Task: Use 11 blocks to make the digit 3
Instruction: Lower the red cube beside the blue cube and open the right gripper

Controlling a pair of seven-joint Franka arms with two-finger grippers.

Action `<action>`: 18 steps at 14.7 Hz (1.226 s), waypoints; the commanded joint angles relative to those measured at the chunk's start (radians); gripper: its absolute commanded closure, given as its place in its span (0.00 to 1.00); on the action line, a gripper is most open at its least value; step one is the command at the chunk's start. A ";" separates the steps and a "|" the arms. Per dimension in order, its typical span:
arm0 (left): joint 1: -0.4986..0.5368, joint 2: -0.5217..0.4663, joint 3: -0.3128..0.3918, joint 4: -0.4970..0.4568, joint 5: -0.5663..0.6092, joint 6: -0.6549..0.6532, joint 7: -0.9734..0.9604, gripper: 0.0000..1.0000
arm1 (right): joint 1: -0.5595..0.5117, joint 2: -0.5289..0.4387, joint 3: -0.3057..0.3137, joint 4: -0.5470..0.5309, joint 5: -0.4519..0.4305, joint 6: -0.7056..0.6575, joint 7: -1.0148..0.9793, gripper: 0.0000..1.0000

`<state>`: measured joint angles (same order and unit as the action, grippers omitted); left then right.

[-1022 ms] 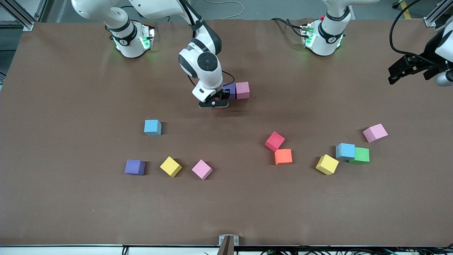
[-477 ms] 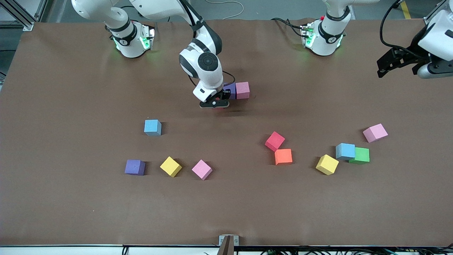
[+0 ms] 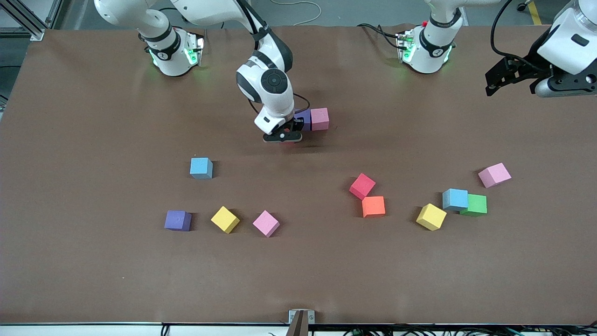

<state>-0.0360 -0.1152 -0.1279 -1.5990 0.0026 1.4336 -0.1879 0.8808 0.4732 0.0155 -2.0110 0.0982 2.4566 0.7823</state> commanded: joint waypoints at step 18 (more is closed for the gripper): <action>0.001 -0.024 -0.003 -0.038 -0.010 0.034 0.018 0.00 | -0.181 -0.163 -0.038 0.005 0.000 -0.102 0.012 0.00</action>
<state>-0.0367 -0.1257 -0.1285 -1.6179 0.0025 1.4511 -0.1879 0.7719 0.3704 -0.0202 -1.9418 0.0985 2.3304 0.7941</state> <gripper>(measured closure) 0.000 0.000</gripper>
